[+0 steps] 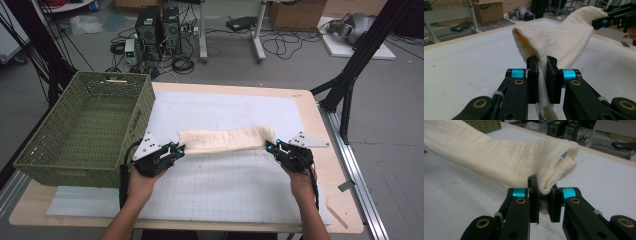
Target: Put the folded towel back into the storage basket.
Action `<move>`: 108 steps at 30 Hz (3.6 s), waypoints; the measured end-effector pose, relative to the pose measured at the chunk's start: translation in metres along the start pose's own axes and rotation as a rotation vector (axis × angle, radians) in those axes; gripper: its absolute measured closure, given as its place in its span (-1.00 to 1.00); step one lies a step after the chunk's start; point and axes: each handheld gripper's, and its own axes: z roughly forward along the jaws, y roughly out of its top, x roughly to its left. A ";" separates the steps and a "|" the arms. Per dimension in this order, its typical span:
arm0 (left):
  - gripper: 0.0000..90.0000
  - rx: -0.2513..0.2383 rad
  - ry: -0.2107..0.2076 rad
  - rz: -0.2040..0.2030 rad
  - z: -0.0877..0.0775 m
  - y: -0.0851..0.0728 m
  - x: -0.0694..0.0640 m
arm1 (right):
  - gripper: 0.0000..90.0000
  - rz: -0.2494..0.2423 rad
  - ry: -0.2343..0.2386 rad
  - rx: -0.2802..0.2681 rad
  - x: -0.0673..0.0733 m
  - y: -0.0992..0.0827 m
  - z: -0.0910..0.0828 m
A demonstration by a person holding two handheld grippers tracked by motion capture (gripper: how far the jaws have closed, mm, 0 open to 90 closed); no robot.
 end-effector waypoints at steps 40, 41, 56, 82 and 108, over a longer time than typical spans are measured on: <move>0.82 -0.165 0.078 -0.001 -0.068 0.025 0.011 | 0.83 -0.107 0.078 -0.073 0.017 0.097 0.048; 0.82 -0.166 0.084 0.000 -0.071 0.025 0.012 | 0.83 -0.111 0.079 -0.070 0.018 0.099 0.050; 0.82 -0.206 0.150 -0.023 -0.105 0.023 0.022 | 0.83 -0.146 0.122 -0.098 0.041 0.140 0.095; 0.82 -0.255 0.250 -0.058 -0.149 0.018 0.040 | 0.83 -0.202 0.167 -0.136 0.093 0.213 0.179; 0.82 -0.226 0.433 -0.054 -0.193 0.005 0.062 | 0.83 -0.254 0.263 -0.091 0.162 0.256 0.276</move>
